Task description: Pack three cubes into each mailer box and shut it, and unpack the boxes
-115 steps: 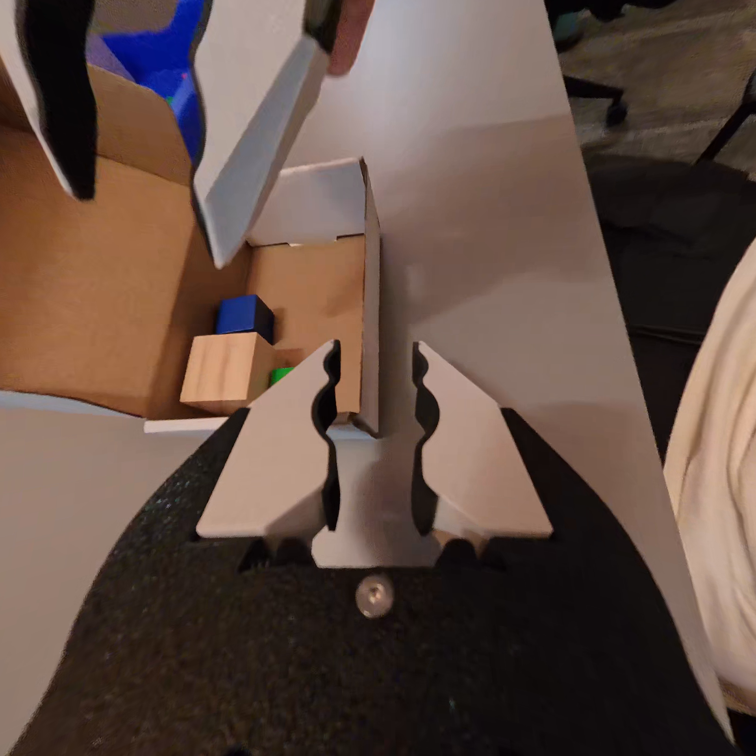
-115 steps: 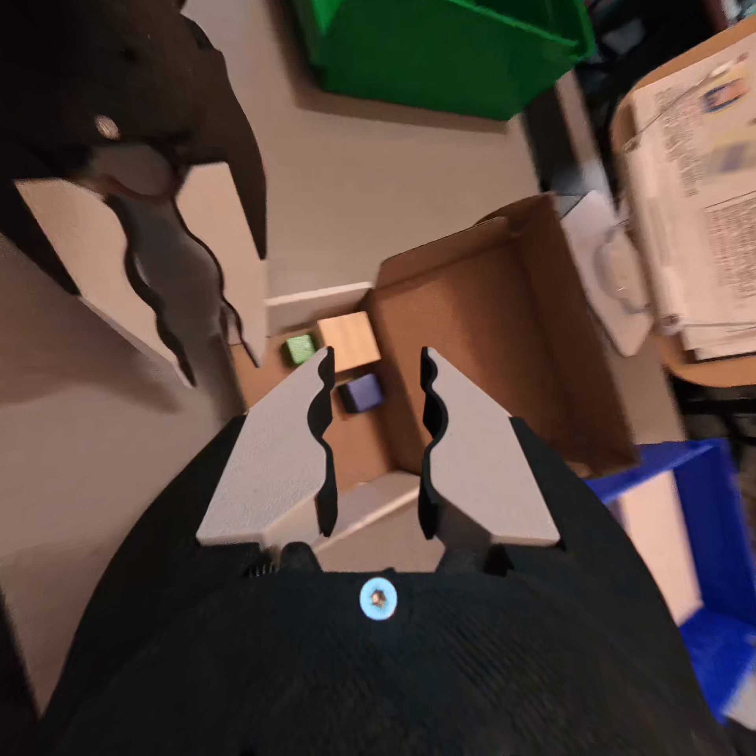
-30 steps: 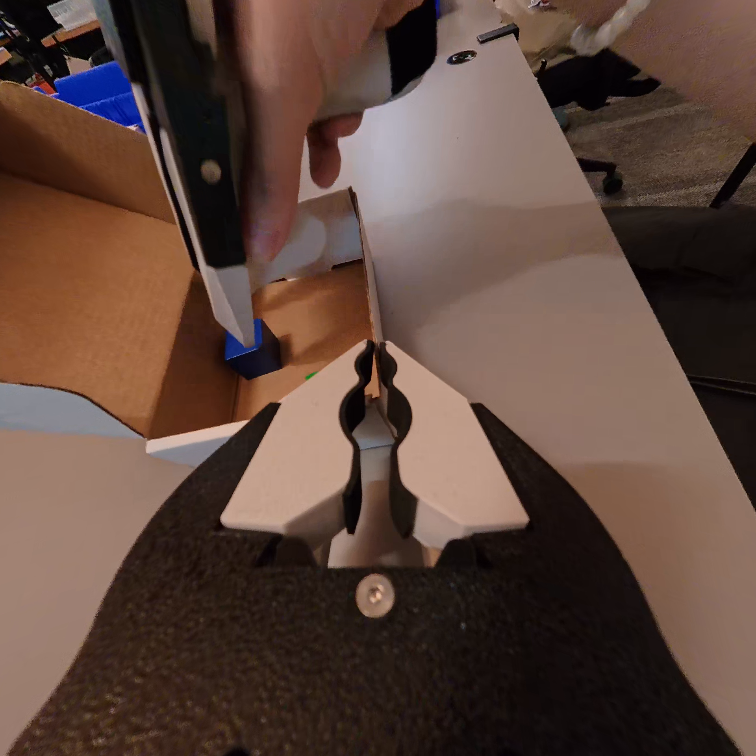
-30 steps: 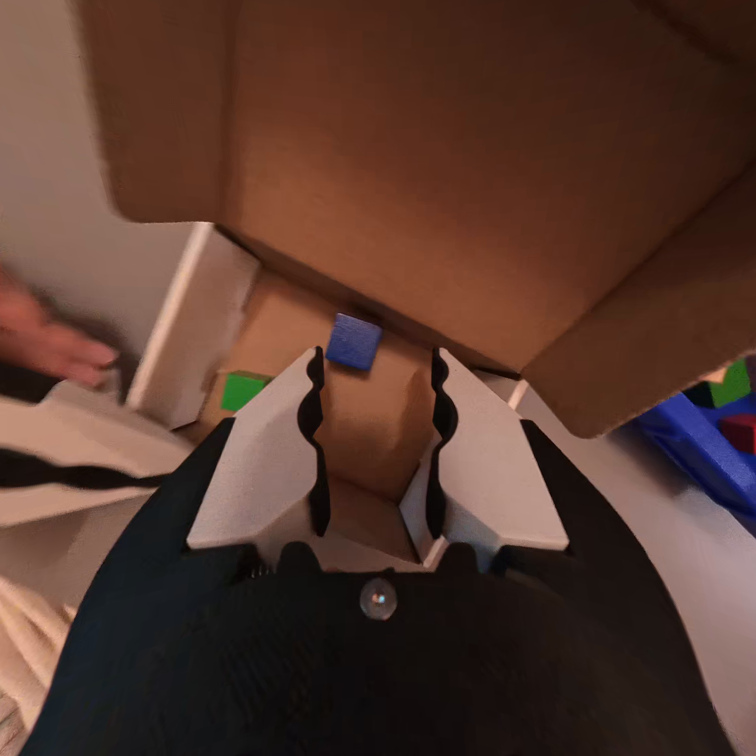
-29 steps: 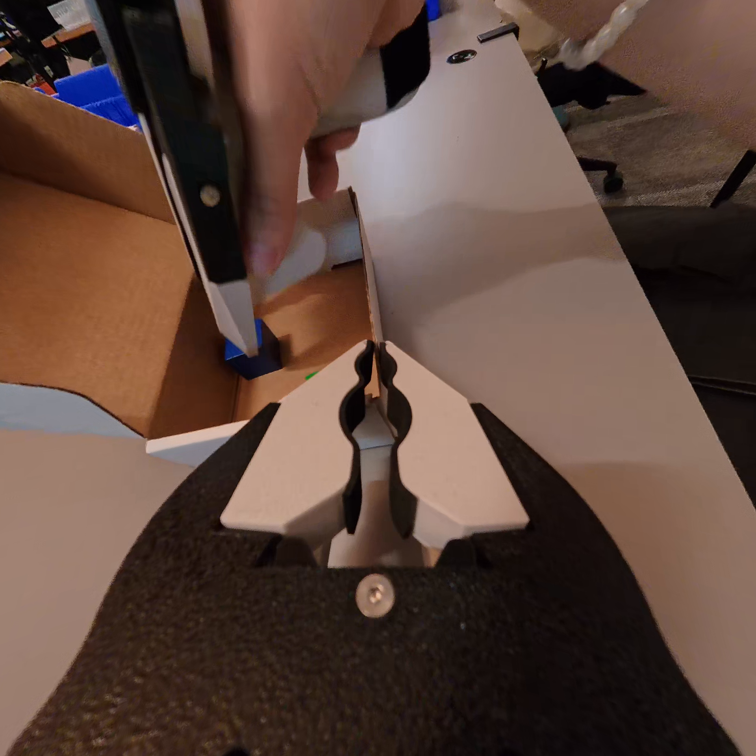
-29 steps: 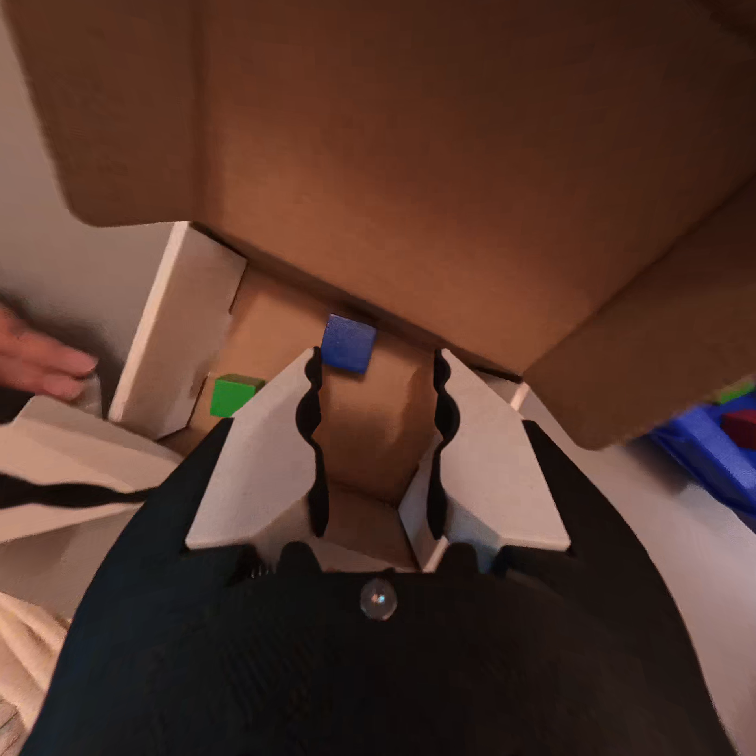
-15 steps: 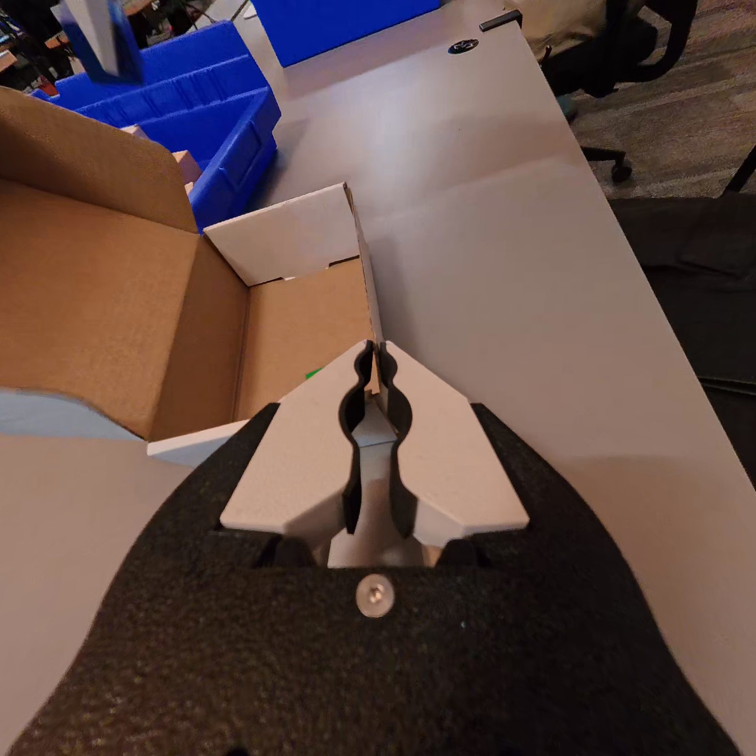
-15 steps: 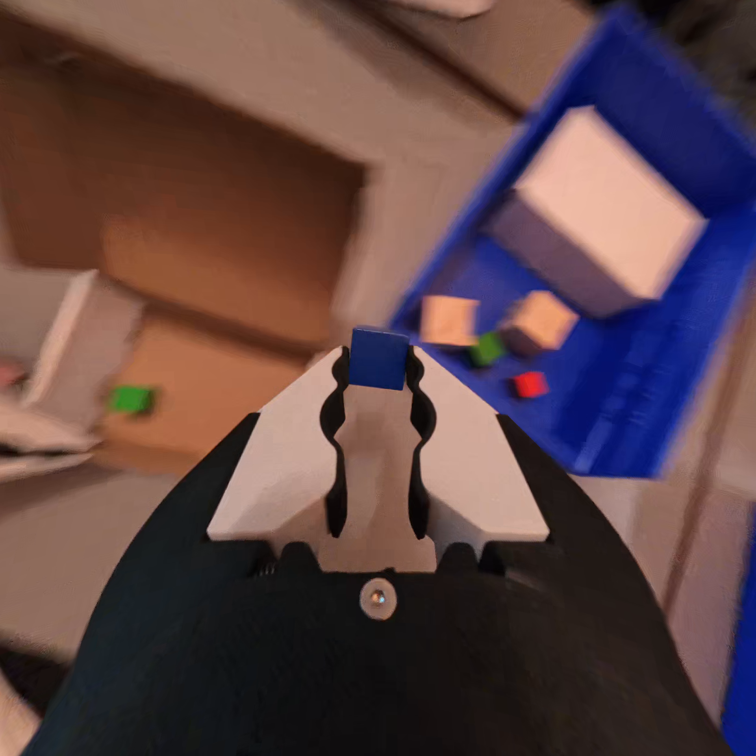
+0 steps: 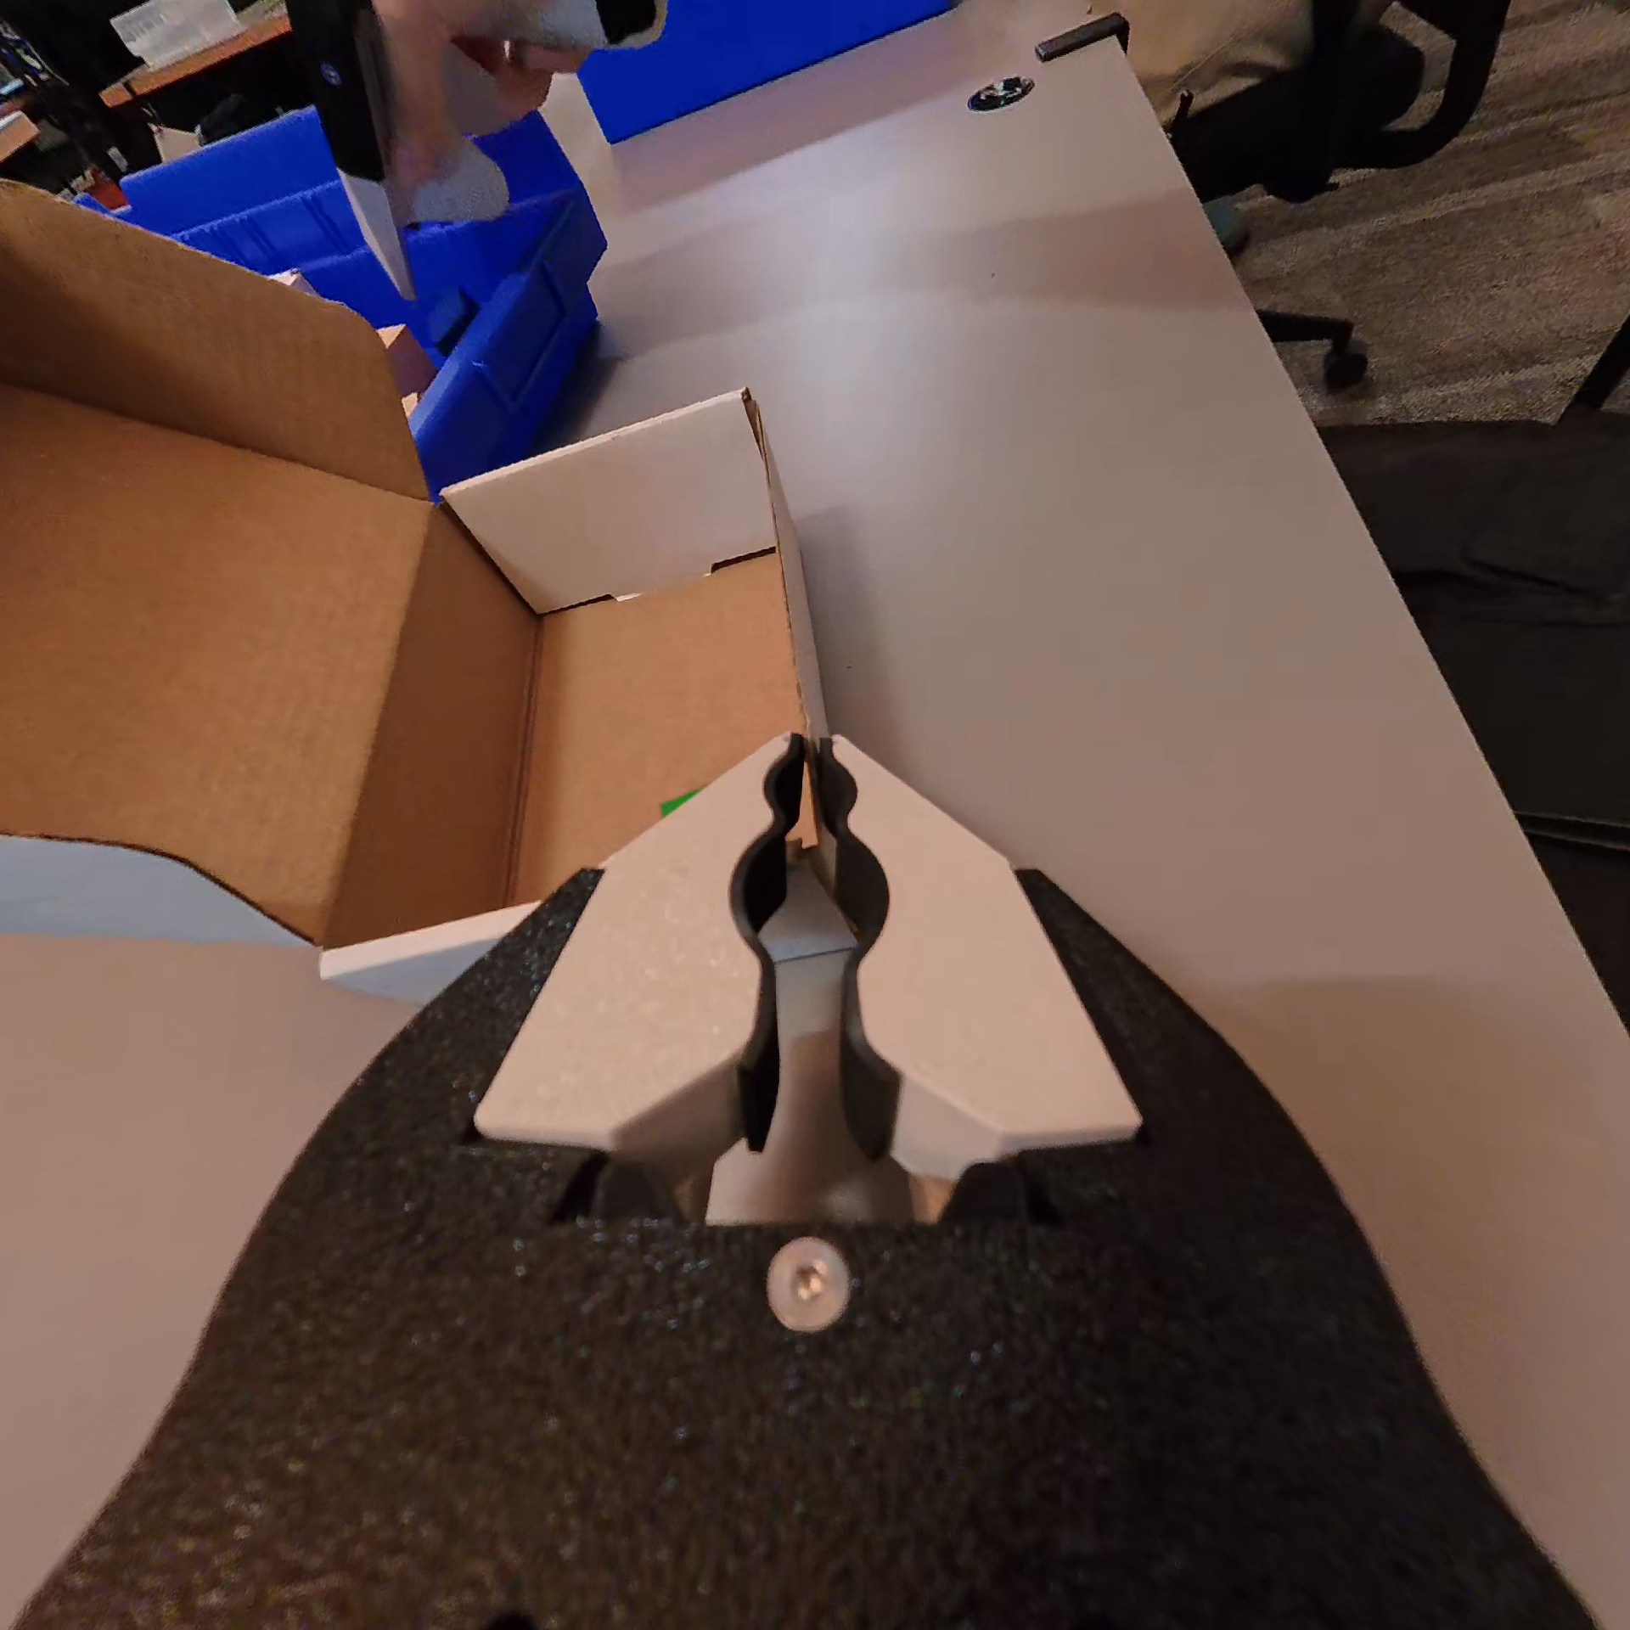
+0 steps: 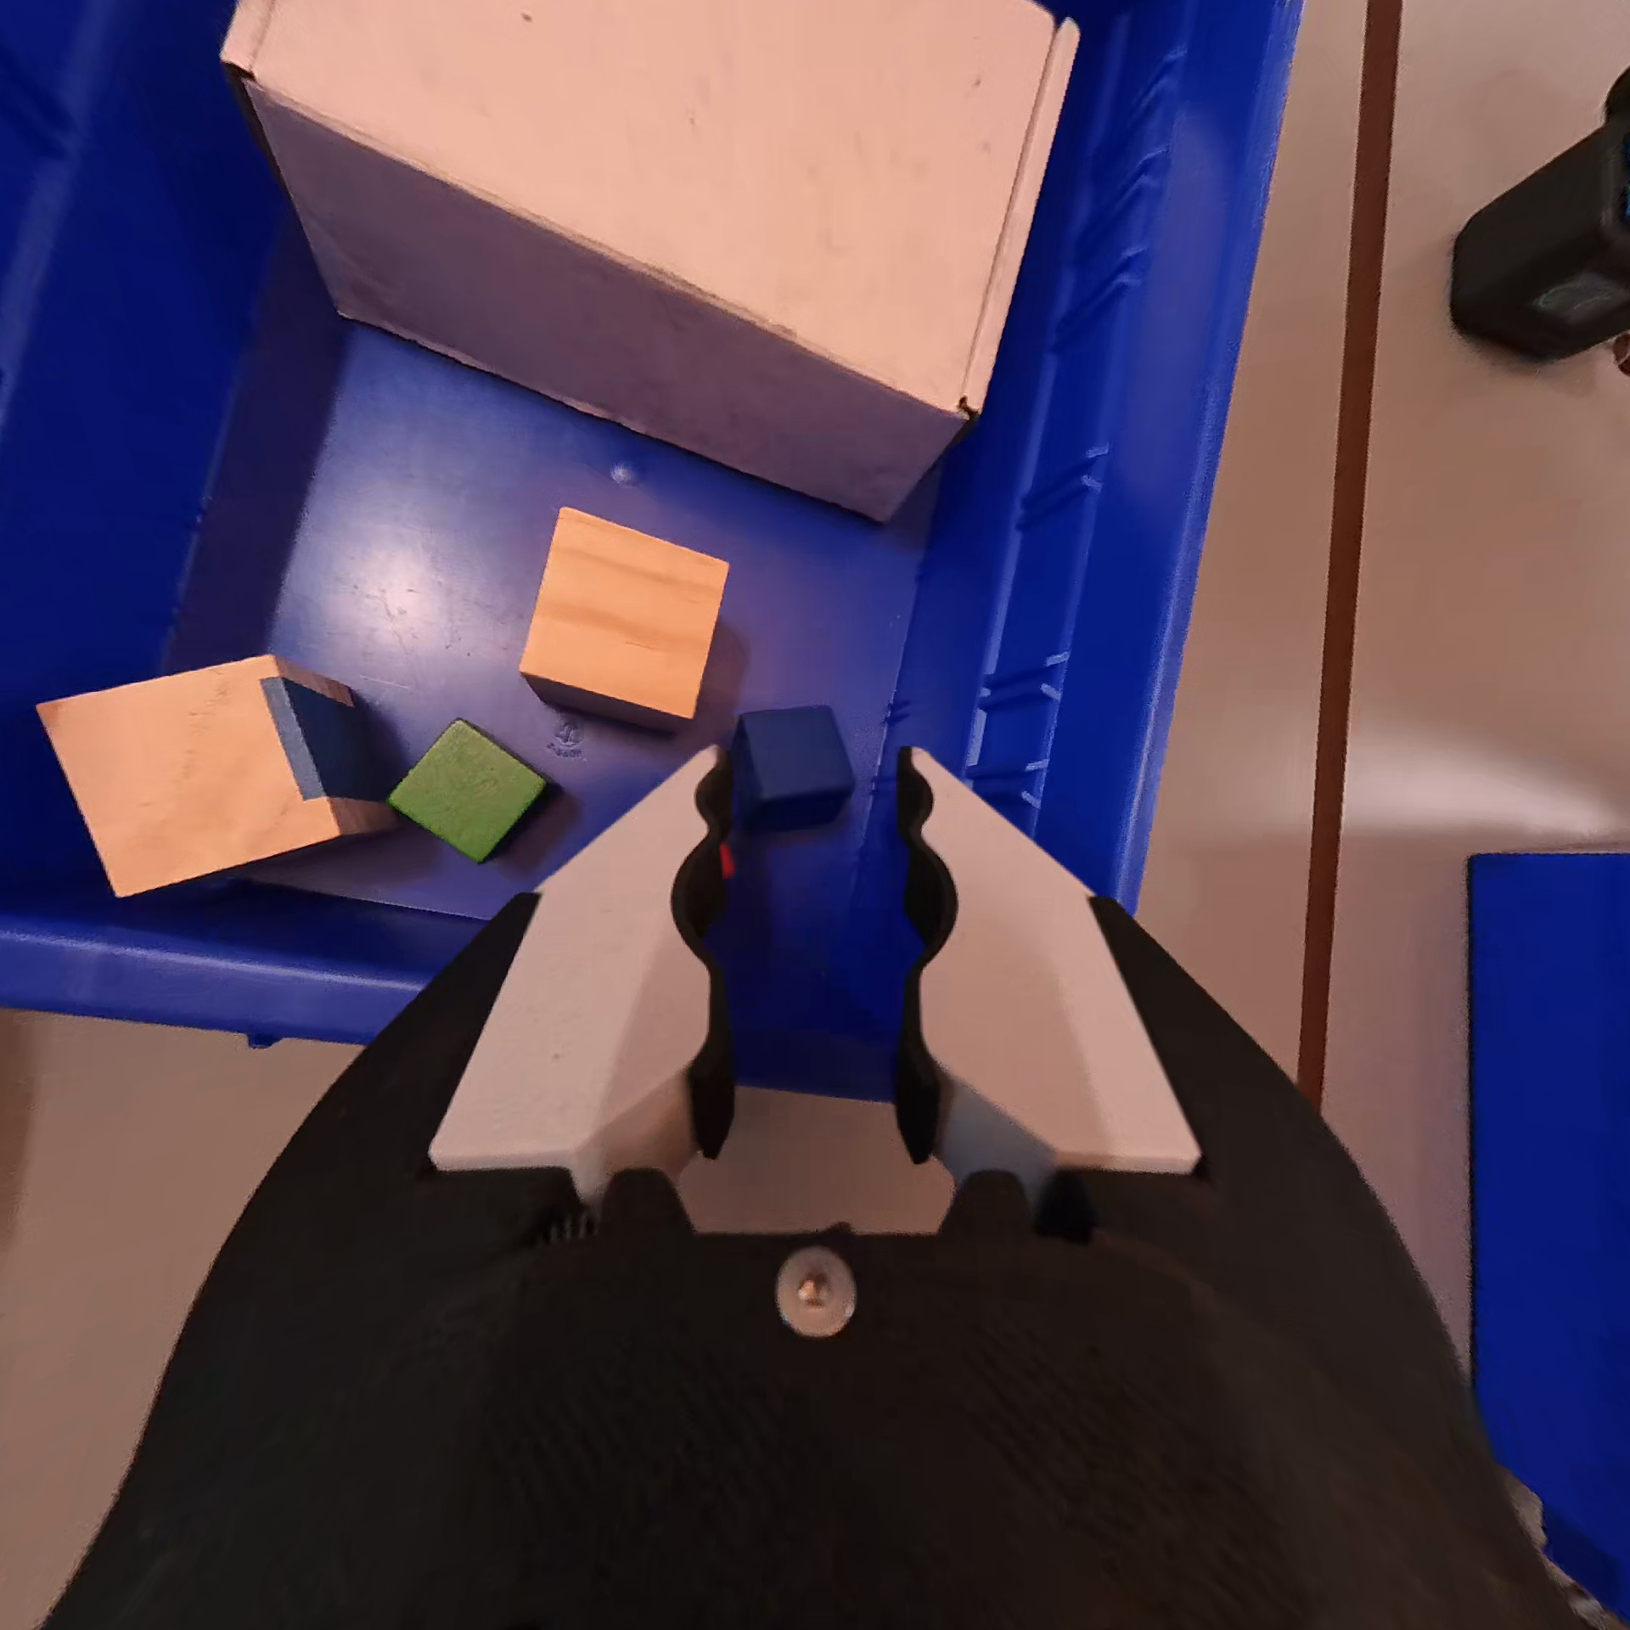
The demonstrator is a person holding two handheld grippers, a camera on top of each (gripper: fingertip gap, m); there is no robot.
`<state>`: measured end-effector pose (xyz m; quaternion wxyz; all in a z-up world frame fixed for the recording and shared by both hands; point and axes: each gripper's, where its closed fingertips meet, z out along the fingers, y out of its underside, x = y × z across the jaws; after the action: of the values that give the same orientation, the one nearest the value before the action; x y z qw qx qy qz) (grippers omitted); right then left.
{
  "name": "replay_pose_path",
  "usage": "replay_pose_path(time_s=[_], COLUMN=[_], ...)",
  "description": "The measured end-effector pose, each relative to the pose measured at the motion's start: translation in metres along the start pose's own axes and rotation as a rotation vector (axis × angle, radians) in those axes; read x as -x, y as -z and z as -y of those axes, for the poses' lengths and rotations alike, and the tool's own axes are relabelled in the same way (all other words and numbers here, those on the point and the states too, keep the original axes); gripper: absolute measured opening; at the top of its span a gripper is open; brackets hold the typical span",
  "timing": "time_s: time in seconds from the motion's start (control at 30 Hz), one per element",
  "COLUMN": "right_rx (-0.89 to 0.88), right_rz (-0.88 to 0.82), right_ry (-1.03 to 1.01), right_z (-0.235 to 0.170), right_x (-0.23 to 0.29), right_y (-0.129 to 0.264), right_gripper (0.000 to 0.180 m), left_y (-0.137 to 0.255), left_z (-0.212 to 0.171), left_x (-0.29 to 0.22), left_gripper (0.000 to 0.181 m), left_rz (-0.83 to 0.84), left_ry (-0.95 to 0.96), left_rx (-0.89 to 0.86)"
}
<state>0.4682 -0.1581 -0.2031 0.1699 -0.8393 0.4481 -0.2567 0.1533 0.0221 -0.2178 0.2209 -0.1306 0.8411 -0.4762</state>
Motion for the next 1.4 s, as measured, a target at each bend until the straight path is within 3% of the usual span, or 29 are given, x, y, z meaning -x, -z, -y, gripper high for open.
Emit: replay_pose_path(time_s=[0.1,0.17,0.23,0.33,0.4,0.47,0.53,0.63,0.93,1.0,1.2,1.33,1.4], right_rx=[-0.043,-0.12,-0.198,-0.293,-0.355,-0.344,-0.313,-0.312,-0.155,-0.111,-0.098,-0.168,-0.219], right_rz=[0.003,0.02,0.141,0.503,0.635,0.662,0.576,0.569,0.835,0.849,0.726,0.683,0.533], right_ry=[-0.003,0.03,0.103,0.347,0.554,0.815,1.101,1.354,1.348,1.394,1.363,1.162,0.992], right_z=[0.003,0.007,0.003,-0.021,-0.036,-0.055,-0.068,-0.076,-0.095,-0.102,-0.087,-0.063,-0.034], right_x=[0.007,0.024,0.071,0.184,0.24,0.274,0.284,0.303,0.323,0.323,0.296,0.244,0.195], right_y=[0.012,0.037,0.072,0.125,0.148,0.153,0.144,0.138,0.121,0.115,0.123,0.148,0.143], right_gripper=[0.052,0.05,0.043,0.038,0.033,0.031,0.042,0.052,0.047,0.02,0.02,0.02,0.019], left_y=[0.0,0.0,0.0,-0.002,-0.002,-0.002,0.0,0.001,0.0,0.0,0.001,0.001,0.001], left_z=[0.0,0.0,0.0,0.0,0.001,0.0,0.0,-0.001,-0.001,-0.001,-0.001,-0.001,-0.001], left_x=[0.0,0.0,0.0,0.0,-0.001,-0.001,-0.002,-0.003,-0.003,-0.003,-0.003,-0.004,-0.004], left_gripper=[0.0,0.0,0.001,0.001,0.002,0.001,0.001,0.001,0.001,0.001,0.001,0.001,0.001], left_rz=[0.002,0.005,0.008,0.014,0.015,0.013,0.004,-0.003,-0.001,-0.002,0.001,0.0,0.0], left_ry=[-0.003,-0.013,-0.024,-0.035,-0.044,-0.054,-0.061,-0.063,-0.067,-0.066,-0.069,-0.069,-0.069], left_rx=[0.001,0.0,0.001,0.003,0.003,0.001,-0.002,-0.004,-0.003,-0.003,-0.003,-0.002,-0.002])
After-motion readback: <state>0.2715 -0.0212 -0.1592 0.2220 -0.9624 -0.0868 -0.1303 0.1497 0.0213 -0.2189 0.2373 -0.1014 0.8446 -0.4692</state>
